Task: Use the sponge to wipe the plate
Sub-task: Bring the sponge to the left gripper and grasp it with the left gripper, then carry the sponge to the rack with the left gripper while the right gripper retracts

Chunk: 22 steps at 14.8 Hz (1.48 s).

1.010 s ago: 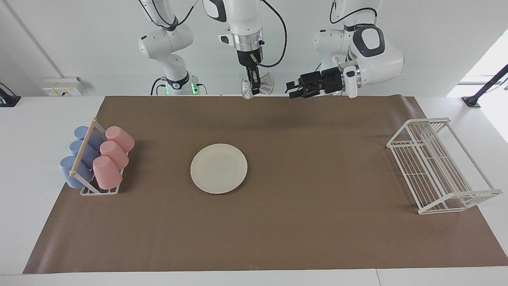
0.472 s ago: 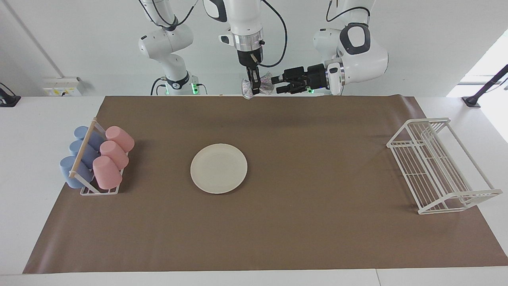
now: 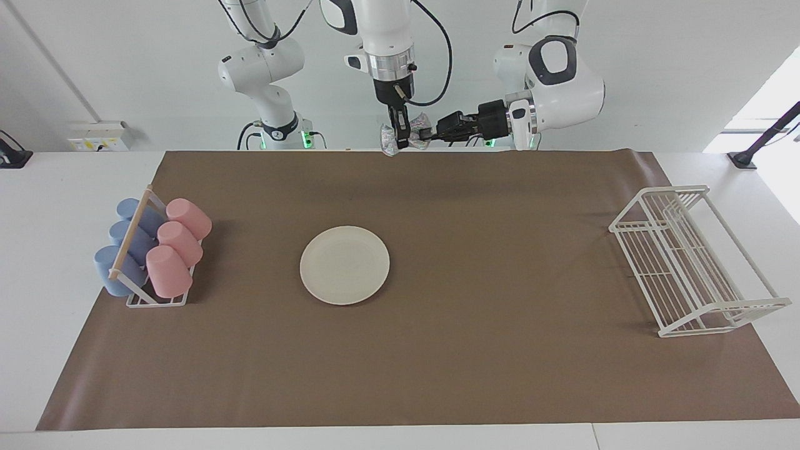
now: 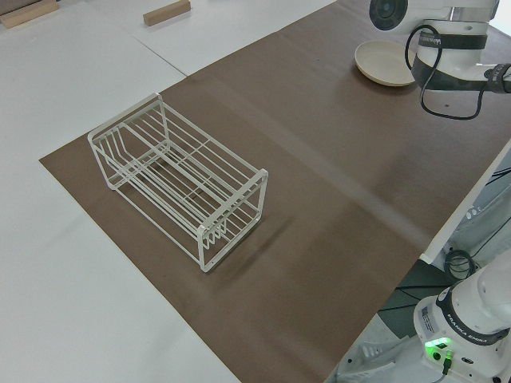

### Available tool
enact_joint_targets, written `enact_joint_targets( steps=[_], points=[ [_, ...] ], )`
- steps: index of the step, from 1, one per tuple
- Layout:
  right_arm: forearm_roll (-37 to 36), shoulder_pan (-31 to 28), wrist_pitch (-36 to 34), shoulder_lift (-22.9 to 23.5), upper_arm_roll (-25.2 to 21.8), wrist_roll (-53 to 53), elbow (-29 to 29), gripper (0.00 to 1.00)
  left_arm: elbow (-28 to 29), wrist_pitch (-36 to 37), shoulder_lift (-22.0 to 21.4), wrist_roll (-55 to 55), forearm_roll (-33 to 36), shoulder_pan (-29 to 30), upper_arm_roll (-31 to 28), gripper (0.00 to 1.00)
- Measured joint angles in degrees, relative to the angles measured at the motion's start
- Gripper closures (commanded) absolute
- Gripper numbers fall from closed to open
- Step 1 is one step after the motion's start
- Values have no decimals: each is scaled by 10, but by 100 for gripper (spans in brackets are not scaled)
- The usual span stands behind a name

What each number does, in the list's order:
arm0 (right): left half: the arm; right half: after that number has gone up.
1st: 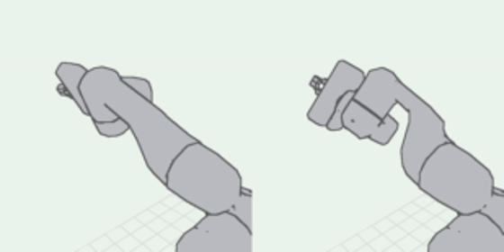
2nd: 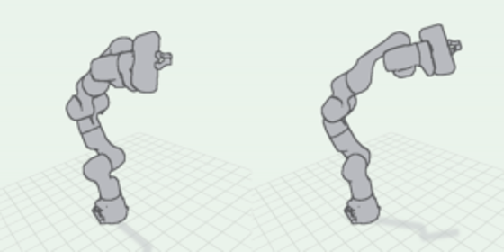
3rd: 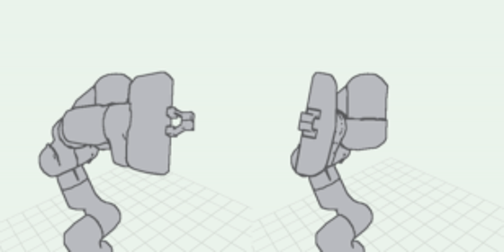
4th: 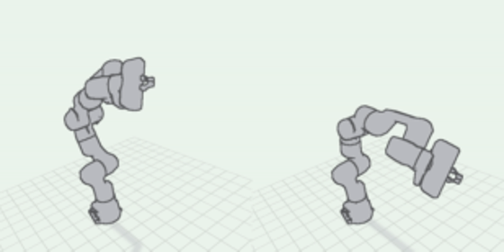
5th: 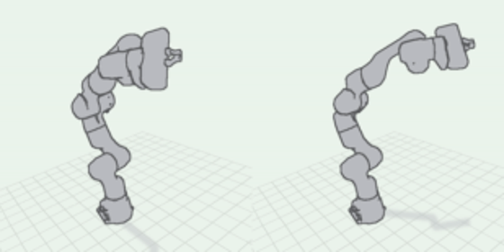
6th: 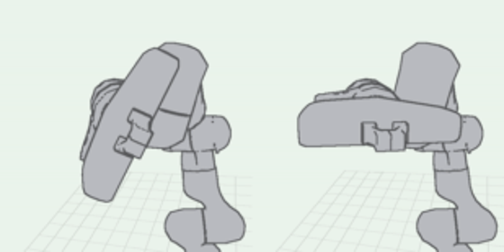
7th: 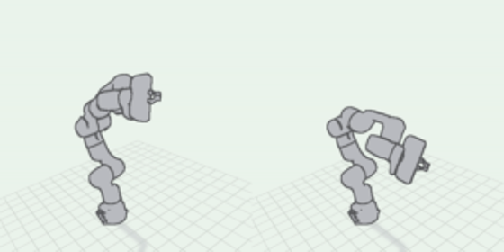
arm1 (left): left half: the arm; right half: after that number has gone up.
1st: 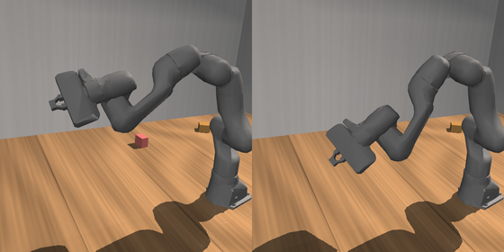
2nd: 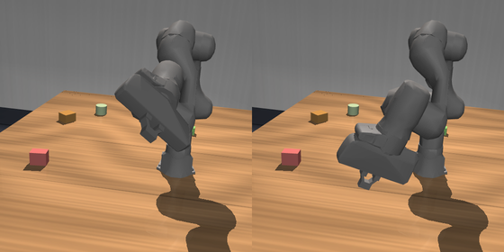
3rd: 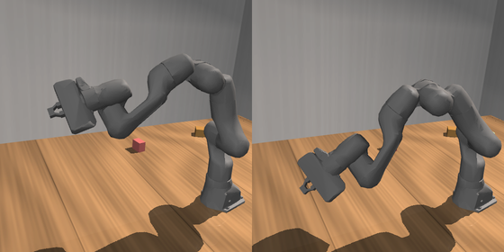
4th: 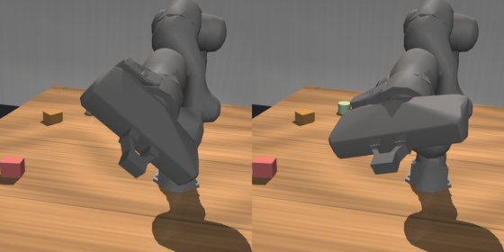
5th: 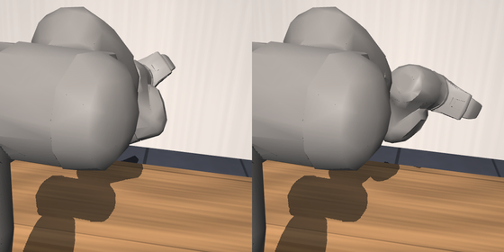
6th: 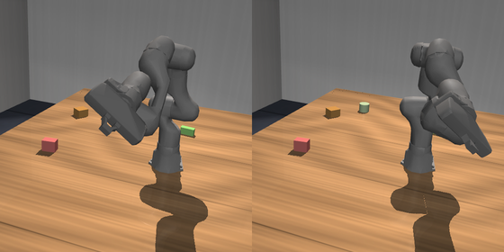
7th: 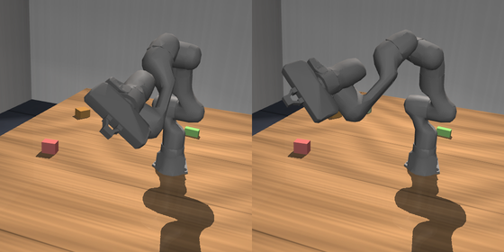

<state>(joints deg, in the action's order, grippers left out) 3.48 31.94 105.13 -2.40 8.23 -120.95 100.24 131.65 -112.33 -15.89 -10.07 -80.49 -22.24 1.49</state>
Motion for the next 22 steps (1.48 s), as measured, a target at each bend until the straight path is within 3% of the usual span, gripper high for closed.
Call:
enact_joint_targets(
  steps=[1,2,3,6,9,12,15,17,22],
  points=[
    [0,0,0,0,0,0,0,54,0,0,0,-6,0,0,0,100],
    [0,0,0,0,0,0,0,23,0,0,0,-11,0,0,0,100],
    [0,0,0,0,0,0,0,4,0,0,0,-15,0,0,0,100],
    [-1,-2,0,-1,-2,29,-1,0,0,0,-1,-23,0,0,-1,100],
    [-2,-26,0,-8,-5,146,-1,0,0,-1,-1,-25,0,0,-3,100],
    [-3,-62,-19,-20,-7,307,-1,0,0,-4,-1,-26,0,0,-5,100],
    [-3,-128,-31,-27,-10,534,0,0,3,-30,-1,-28,18,1,-6,100],
    [-3,-182,-34,-28,-13,689,0,0,6,-43,-1,-46,66,3,-7,100],
    [-3,-295,-58,-29,-15,993,0,0,7,-55,1,-138,270,7,-8,100]
  ],
)
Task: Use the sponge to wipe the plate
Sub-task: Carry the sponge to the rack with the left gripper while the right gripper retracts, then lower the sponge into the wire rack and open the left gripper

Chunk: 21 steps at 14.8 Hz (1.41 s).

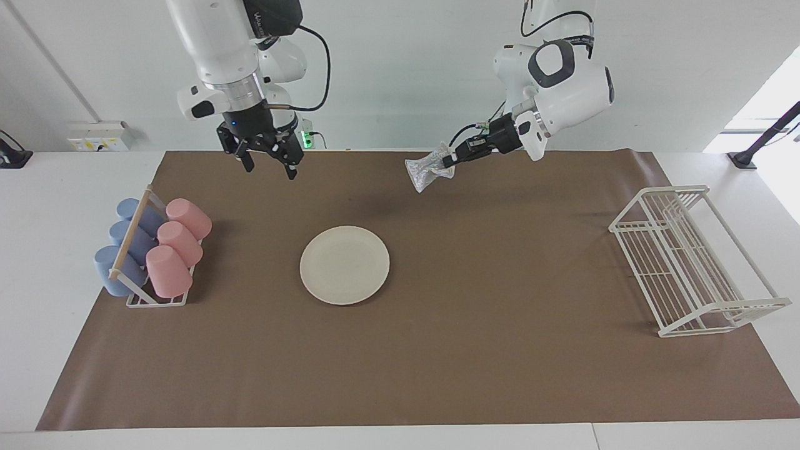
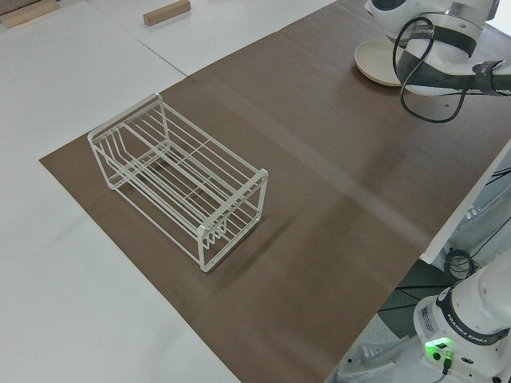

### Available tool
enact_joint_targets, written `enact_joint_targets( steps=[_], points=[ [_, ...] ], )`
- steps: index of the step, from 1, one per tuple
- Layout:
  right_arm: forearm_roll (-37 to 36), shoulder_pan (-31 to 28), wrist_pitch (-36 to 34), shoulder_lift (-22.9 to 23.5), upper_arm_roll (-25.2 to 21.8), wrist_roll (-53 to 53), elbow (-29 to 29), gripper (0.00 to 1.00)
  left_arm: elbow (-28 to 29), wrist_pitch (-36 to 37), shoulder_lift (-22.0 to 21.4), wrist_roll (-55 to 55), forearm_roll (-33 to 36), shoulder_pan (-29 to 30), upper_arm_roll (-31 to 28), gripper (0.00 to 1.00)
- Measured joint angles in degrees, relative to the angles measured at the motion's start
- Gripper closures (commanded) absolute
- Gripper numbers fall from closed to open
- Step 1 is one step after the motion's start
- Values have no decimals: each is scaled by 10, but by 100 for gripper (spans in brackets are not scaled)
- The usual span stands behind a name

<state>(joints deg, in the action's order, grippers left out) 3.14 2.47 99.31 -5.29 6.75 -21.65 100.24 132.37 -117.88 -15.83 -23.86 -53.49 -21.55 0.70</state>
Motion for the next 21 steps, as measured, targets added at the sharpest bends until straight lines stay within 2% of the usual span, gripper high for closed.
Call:
enact_joint_targets(
  steps=[3,5,8,12,16,21],
  points=[
    [0,-58,0,0,-1,141,1,0,-1,1,1,-45,135,0,0,100],
    [0,-68,5,0,-1,186,0,0,-8,16,3,-70,226,0,0,100],
    [0,-68,-15,3,2,220,-17,0,-73,104,27,-110,366,6,-2,100],
    [-21,-68,-81,22,2,239,-71,0,-161,213,69,-112,503,27,-3,100],
    [-25,-69,-100,32,1,263,-83,0,-198,277,97,-112,625,26,-1,100],
    [-25,-79,-115,46,-16,292,-83,0,-247,333,145,-112,814,24,3,100]
  ],
)
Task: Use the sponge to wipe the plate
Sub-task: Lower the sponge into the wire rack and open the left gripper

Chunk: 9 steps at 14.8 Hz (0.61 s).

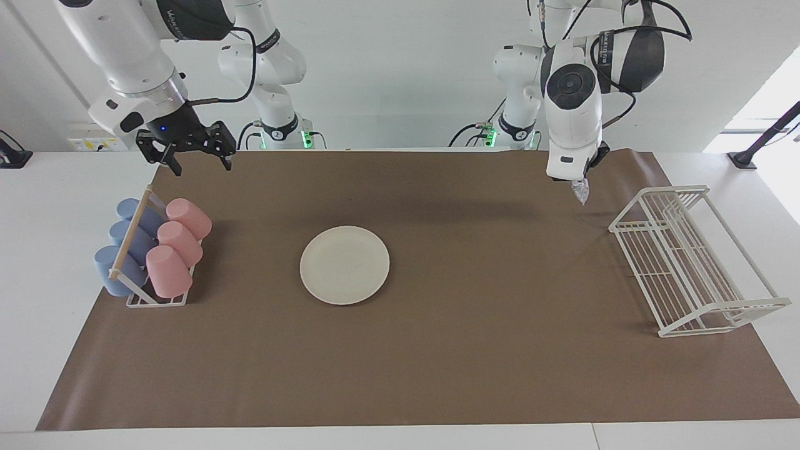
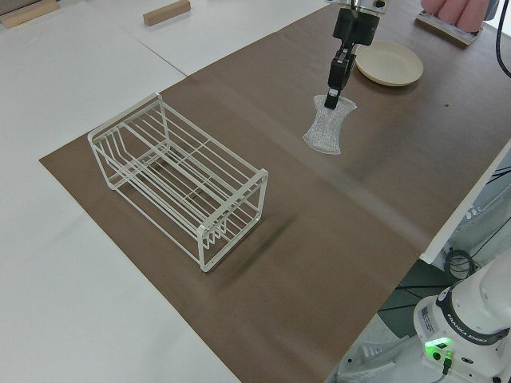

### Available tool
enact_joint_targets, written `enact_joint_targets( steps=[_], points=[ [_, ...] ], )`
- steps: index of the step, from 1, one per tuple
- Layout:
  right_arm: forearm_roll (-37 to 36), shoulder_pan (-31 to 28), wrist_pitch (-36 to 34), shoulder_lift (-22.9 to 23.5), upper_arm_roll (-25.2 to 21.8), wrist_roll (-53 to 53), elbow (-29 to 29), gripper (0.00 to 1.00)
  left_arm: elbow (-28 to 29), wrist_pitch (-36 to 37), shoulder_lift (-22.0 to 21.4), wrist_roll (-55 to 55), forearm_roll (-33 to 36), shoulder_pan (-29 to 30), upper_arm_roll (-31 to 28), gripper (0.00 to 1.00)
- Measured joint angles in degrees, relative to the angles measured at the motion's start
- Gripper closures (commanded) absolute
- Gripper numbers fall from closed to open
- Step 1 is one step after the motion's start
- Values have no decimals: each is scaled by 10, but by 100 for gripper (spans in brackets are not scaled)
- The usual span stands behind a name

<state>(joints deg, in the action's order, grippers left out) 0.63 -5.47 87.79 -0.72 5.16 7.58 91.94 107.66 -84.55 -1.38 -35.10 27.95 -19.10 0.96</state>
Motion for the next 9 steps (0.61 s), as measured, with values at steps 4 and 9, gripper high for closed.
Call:
enact_joint_targets(
  steps=[4,9],
  points=[
    [0,0,6,10,-5,7,11,0,-8,13,32,0,152,0,0,100],
    [0,0,6,12,-13,6,11,0,-36,10,74,55,283,2,-2,100]
  ],
)
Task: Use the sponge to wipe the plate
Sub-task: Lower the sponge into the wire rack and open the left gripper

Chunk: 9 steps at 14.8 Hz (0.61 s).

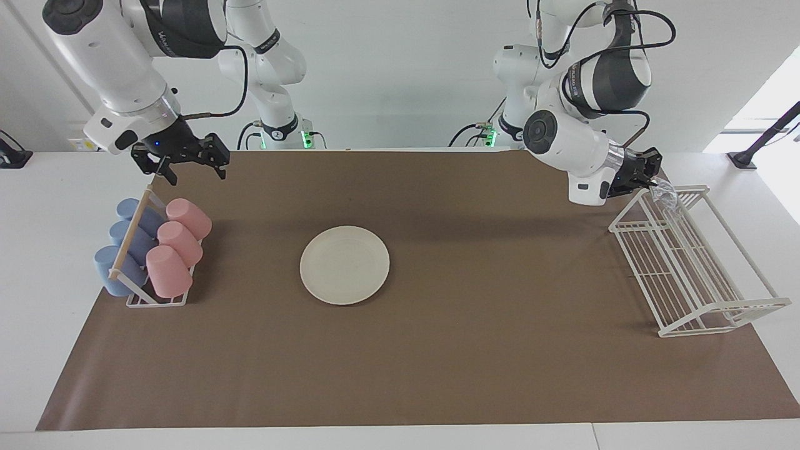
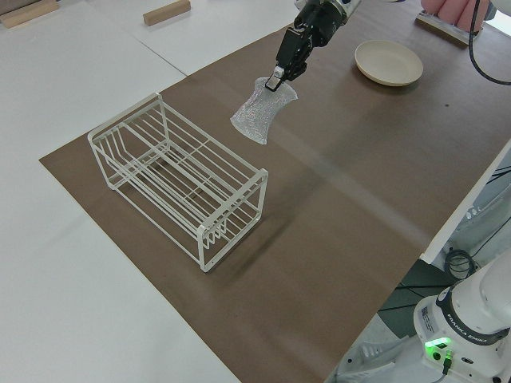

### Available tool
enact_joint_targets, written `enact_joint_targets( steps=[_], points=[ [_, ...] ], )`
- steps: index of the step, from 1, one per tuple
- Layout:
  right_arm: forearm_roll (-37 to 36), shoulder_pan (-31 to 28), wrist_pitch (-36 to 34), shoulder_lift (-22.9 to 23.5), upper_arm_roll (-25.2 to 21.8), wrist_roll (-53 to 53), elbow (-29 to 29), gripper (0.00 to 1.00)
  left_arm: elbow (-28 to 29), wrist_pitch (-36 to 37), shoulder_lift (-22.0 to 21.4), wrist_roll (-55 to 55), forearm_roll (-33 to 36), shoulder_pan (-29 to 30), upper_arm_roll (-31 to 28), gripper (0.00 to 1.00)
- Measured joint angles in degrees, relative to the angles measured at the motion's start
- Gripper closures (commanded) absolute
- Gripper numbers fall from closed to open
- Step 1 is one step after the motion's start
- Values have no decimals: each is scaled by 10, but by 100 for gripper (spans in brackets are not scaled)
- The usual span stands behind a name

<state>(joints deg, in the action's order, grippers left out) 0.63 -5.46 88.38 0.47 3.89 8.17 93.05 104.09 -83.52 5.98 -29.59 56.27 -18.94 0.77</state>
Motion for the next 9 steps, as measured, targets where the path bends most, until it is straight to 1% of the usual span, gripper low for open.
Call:
enact_joint_targets(
  steps=[3,5,7,9],
  points=[
    [0,0,0,0,-6,-15,0,0,-35,-14,50,8,35,16,-2,100],
    [0,0,0,0,-9,-21,0,0,-52,-38,87,9,47,35,-3,100],
    [0,0,0,0,-9,-24,0,0,-66,-56,131,8,62,48,-5,100],
    [0,0,0,0,-9,-25,-1,0,-101,-59,175,6,76,55,-6,100]
  ],
)
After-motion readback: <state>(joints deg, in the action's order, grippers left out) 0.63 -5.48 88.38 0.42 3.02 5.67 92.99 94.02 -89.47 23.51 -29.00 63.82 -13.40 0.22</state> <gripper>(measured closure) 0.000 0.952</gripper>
